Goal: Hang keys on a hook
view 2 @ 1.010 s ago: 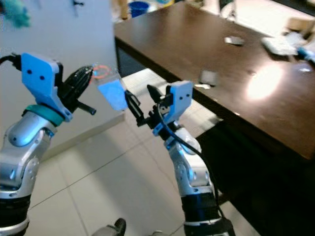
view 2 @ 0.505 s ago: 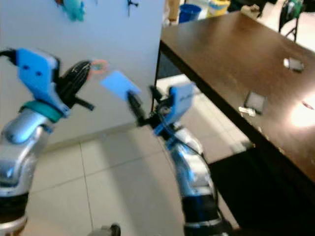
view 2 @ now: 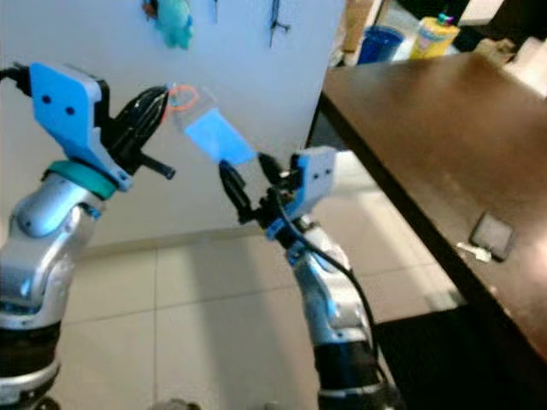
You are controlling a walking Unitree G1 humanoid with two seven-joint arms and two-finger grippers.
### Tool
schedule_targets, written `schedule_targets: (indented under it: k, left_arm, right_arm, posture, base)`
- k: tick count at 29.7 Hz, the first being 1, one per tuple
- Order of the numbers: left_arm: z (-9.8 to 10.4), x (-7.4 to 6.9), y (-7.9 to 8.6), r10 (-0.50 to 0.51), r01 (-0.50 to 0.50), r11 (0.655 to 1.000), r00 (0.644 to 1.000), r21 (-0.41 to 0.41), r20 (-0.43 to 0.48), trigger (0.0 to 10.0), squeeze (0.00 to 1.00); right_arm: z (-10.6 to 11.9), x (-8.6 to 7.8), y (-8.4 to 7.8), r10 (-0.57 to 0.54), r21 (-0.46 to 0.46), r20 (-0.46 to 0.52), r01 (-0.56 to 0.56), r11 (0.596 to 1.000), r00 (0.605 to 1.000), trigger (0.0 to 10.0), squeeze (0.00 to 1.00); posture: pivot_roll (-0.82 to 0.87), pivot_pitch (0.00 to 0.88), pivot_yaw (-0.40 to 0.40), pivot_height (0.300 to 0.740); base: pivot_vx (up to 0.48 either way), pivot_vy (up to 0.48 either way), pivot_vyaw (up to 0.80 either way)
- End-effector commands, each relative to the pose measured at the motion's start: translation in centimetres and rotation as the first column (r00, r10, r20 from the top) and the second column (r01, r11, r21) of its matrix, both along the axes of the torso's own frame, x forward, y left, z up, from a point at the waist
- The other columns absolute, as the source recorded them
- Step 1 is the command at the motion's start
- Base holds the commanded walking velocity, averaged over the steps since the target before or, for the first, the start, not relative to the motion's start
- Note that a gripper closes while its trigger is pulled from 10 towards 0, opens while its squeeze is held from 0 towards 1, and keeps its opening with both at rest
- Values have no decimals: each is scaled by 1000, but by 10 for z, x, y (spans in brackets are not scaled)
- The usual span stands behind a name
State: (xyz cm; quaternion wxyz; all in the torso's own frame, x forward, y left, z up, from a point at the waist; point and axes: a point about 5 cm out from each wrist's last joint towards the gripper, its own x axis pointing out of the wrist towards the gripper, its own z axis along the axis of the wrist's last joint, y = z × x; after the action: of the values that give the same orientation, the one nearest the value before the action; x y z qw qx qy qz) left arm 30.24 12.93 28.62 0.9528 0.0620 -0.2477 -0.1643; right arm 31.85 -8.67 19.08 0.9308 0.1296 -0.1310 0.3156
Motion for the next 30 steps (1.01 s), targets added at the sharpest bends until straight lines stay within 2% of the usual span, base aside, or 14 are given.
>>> schedule_targets:
  k: [1, 17, 20, 30]
  left_arm:
    - [4, -1, -7, -34, 34, 999, 999, -3, 13, 10000, 0]
    - [13, -2, -15, -67, 67, 998, 997, -9, 43, 10000, 0]
    - [17, -2, -17, -75, 75, 997, 996, -13, 57, 10000, 0]
    - [21, -2, -18, -74, 76, 997, 995, -17, 68, 10000, 0]
  right_arm:
    - [-8, 1, -10, -39, 0, -32, 39, 999, 999, 10000, 0]
    - [-12, 1, -12, -48, 4, -53, 49, 999, 997, 10000, 0]
    - [-17, 1, -12, -53, -29, -54, 51, 998, 997, 10000, 0]
    - [-20, 0, -10, -32, -43, -55, 30, 999, 998, 10000, 0]
  posture:
    - [53, 0, 35, 740]
    - [52, 0, 32, 740]
    - [52, 0, 32, 740]
    - [51, 0, 30, 740]
  base:
    - [382, 0, -500]
    - [384, 0, -727]
    - [379, 0, 0]
    - [377, 0, 0]
